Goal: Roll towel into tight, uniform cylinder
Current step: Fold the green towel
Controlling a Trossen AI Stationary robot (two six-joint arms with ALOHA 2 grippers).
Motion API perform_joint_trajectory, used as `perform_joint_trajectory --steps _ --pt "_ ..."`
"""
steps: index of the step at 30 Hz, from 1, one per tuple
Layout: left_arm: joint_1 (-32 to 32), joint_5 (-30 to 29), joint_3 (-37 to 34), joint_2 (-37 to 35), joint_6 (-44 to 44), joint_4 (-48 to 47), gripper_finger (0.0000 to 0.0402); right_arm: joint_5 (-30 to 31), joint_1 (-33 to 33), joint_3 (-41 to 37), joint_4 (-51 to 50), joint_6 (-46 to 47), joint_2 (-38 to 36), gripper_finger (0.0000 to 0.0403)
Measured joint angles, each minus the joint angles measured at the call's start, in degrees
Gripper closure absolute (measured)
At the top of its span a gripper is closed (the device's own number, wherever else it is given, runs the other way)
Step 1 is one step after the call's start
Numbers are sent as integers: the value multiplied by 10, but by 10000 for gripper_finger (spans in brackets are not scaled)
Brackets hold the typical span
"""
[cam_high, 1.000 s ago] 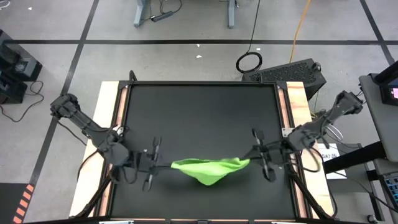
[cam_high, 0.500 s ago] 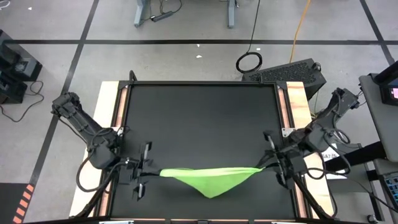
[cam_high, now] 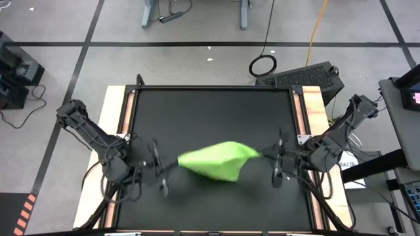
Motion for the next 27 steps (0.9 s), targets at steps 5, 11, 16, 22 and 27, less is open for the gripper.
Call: perform_joint_trajectory --steps 5,11,16,22,27 --pt "-1 201 0 0 -1 17 392 -214 1 21 0 43 -1 402" --pt "-10 214 13 0 -5 9 391 -240 14 43 -28 44 -1 403" --pt "-27 238 17 0 -16 3 391 -261 28 46 -48 64 1 403" --pt "-6 56 18 7 -89 -52 391 -104 8 46 -153 117 4 403" --pt "82 -46 18 50 -216 -194 391 -50 -81 46 -290 221 38 403"
